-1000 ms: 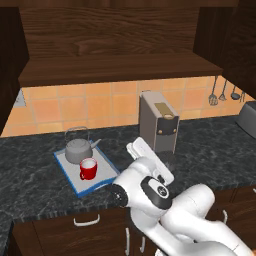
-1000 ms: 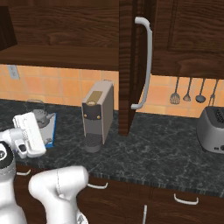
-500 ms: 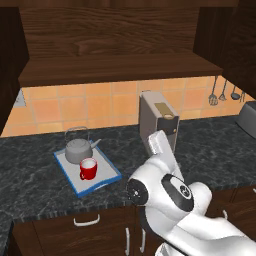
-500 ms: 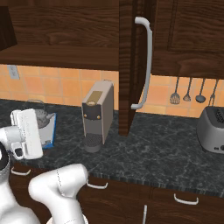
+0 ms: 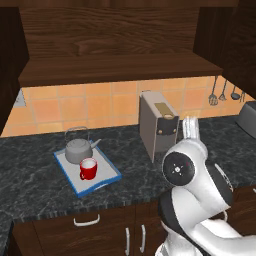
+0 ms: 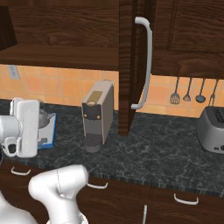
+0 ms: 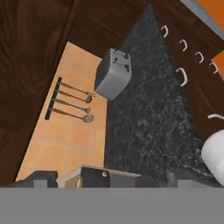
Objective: Pick the kettle from the counter and place it on the tray. Then pick the mug from the cabinet and place it on the tray. Then close the cabinet doors.
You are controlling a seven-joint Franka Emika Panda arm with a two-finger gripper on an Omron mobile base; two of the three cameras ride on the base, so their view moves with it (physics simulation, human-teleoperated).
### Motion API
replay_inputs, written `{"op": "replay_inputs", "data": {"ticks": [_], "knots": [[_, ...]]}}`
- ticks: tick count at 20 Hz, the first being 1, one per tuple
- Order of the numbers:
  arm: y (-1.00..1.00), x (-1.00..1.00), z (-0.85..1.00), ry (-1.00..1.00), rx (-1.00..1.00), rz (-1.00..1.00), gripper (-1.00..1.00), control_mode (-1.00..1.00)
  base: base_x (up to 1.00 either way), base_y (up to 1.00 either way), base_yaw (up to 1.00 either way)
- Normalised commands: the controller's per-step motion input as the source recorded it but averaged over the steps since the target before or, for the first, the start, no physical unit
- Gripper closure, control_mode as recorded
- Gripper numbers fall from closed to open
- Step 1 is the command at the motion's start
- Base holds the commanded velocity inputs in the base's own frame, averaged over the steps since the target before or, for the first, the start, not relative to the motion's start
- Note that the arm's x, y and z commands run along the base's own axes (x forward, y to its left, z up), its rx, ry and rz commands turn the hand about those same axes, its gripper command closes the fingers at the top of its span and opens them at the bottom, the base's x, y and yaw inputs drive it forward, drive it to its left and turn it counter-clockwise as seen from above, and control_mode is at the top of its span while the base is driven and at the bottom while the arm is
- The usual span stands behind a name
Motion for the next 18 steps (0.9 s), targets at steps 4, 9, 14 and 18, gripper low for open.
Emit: {"op": "replay_inputs", "data": {"ticks": [4,9,14,18], "knots": [[-1.0,-0.57,-0.36,-0.22,0.26,0.11,-1.0,-1.0,0.0,0.0,0.0],[-1.0,-0.78,-0.62,-0.24,0.29,0.07,-1.0,-1.0,0.0,0.0,0.0],[-1.0,-0.98,-0.86,-0.25,0.29,0.03,-1.0,-1.0,0.0,0.0,0.0],[-1.0,-0.93,-0.88,-0.25,0.27,0.04,-1.0,-1.0,0.0,0.0,0.0]]}}
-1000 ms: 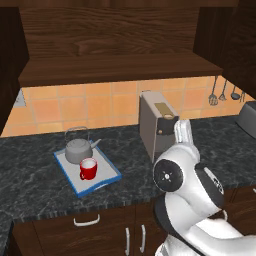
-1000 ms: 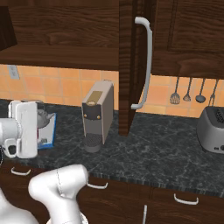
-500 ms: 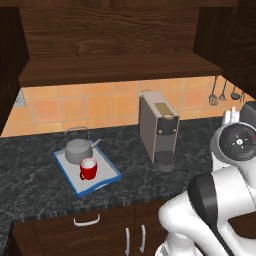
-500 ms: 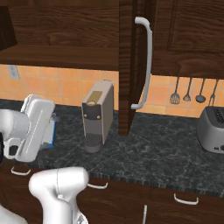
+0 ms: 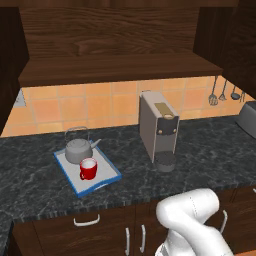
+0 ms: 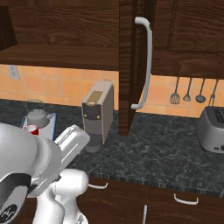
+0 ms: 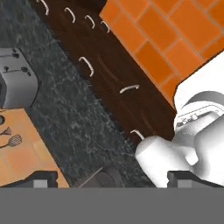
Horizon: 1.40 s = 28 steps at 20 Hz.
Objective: Pick the kettle from the counter and place it on the tray. Then pick the mug from the cabinet and place it on the tray. Then close the cabinet doors.
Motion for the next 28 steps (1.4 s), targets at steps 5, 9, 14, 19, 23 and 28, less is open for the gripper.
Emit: {"op": "replay_inputs", "data": {"ticks": [5,9,14,19,23,28], "knots": [[-1.0,-0.14,-0.48,-0.33,0.27,0.17,-1.0,-1.0,0.0,0.0,0.0],[-0.9,0.2,-0.17,-0.52,0.25,0.26,-1.0,-1.0,0.0,0.0,0.0],[-0.77,0.66,0.0,-0.47,0.22,0.26,-1.0,-1.0,0.0,0.0,0.0],[-0.47,0.94,0.0,-0.26,0.17,0.24,-1.0,-1.0,0.0,0.0,0.0],[-0.49,0.77,0.0,-0.14,0.11,0.27,-1.0,-1.0,0.0,0.0,0.0],[-0.69,0.49,0.0,-0.09,0.09,0.32,-1.0,-1.0,0.0,0.0,0.0]]}}
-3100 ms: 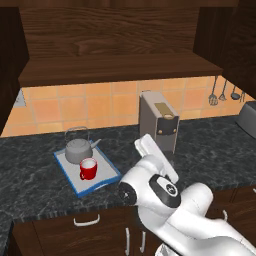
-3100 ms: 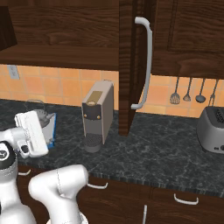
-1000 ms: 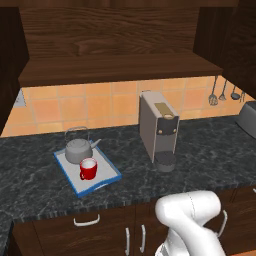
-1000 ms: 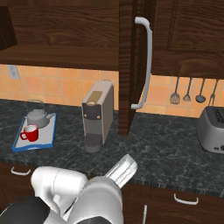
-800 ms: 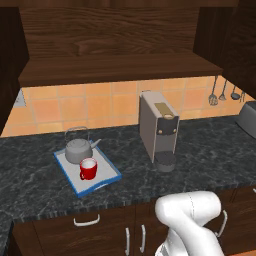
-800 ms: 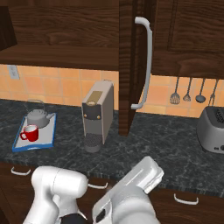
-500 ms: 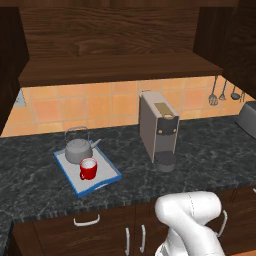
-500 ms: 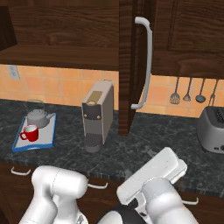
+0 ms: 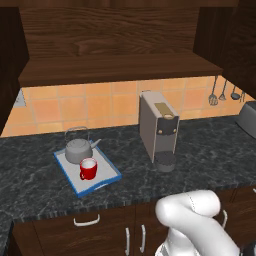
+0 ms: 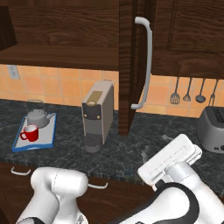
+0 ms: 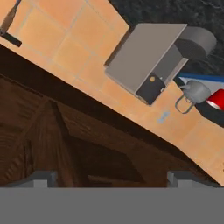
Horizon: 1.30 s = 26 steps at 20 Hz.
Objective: Pick the kettle from the counter and place it on the tray. Then pick the mug from the cabinet and place it on the tray. Then close the cabinet doors.
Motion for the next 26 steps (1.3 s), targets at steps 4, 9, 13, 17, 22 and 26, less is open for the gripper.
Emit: {"op": "replay_inputs", "data": {"ticks": [4,9,13,17,22,26], "knots": [[-0.46,0.43,0.09,-0.07,0.03,0.32,-1.0,-1.0,0.0,0.0,0.0],[-0.18,0.37,0.3,0.0,0.0,0.24,-1.0,-1.0,0.0,0.0,0.0],[-0.01,0.33,0.31,0.0,0.0,0.2,-1.0,-1.0,0.0,0.0,0.0],[0.25,0.01,0.35,0.0,-0.07,0.16,-1.0,-1.0,0.0,0.0,0.0],[0.61,-0.03,0.36,0.0,-0.17,0.13,-1.0,-1.0,0.0,0.0,0.0],[0.89,-0.08,0.37,0.0,-0.23,0.06,-1.0,-1.0,0.0,0.0,0.0]]}}
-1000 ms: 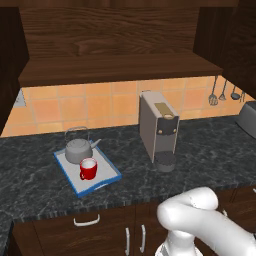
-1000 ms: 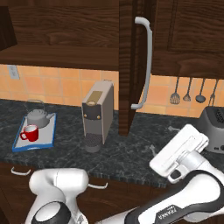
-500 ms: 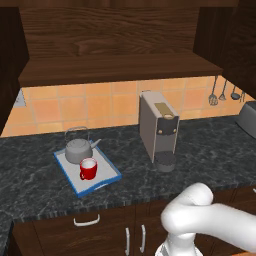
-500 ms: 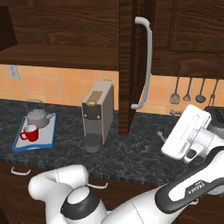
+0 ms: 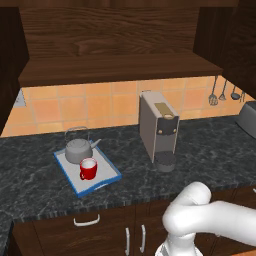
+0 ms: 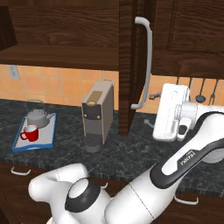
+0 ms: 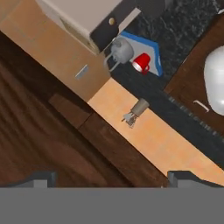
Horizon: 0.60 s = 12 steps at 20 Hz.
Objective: Pick the kettle from the counter and place it on the tray. Then pick the mug from the cabinet and place it on the tray. Then close the cabinet doors.
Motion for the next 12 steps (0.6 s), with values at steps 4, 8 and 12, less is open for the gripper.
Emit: {"op": "replay_inputs", "data": {"ticks": [4,8,12], "knots": [[1.0,-0.23,0.3,0.0,-0.25,0.03,-1.0,-1.0,0.0,0.0,0.0],[1.0,-0.26,0.29,0.0,-0.22,0.0,-1.0,-1.0,0.0,0.0,0.0],[1.0,-0.13,0.15,0.0,-0.19,-0.01,-1.0,-1.0,0.0,0.0,0.0]]}}
